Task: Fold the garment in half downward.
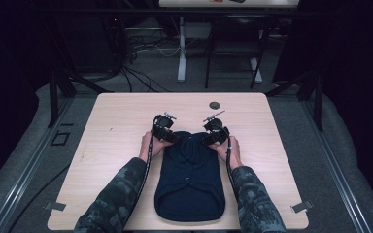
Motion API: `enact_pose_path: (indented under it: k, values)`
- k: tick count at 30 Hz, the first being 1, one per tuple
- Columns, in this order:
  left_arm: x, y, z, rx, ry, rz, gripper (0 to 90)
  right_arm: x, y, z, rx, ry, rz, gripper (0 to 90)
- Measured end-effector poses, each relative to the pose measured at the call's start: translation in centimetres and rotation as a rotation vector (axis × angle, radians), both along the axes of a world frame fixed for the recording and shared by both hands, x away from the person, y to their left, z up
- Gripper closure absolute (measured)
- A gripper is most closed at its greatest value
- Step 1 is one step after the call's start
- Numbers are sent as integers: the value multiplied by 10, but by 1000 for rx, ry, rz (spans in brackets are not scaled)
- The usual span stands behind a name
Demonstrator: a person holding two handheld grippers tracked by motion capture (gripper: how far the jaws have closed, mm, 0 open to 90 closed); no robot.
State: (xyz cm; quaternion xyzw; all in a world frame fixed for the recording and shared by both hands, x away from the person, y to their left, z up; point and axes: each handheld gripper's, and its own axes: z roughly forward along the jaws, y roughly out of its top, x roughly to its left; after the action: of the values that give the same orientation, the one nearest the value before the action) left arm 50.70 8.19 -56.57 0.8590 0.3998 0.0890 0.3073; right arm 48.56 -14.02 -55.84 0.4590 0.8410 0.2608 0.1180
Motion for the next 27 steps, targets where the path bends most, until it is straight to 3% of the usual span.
enact_pose_path:
  k: [2, 4, 7, 9, 10, 15, 16, 17, 27]
  values:
    - [-1, -1, 1, 7, 2, -12, 480, 0, 0, 0, -7, -1, 9, 513]
    - [-2, -2, 1, 5, -1, -17, 515, -1, 1, -3, 27, -12, -9, 529]
    - [-3, -1, 1, -6, 1, -26, 558, -4, 0, -2, 14, -26, 22, 588]
    - [-3, -1, 0, -16, 1, -34, 594, -6, -1, -3, 28, -42, 27, 632]
    - [-4, 0, 0, -22, 2, -36, 625, -7, -1, -4, 65, -44, 20, 672]
    - [-6, 2, 4, -45, -20, -36, 669, -8, -3, 0, 81, -60, 23, 717]
    - [-7, 3, 6, -52, -23, -38, 673, -8, -5, 3, 69, -57, 32, 723]
    - [-8, 4, 8, -62, -28, -37, 678, -11, -5, 7, 98, -72, 25, 728]
    - [-24, 14, 41, -123, -85, -85, 667, -33, -13, 42, 135, -170, 74, 729]
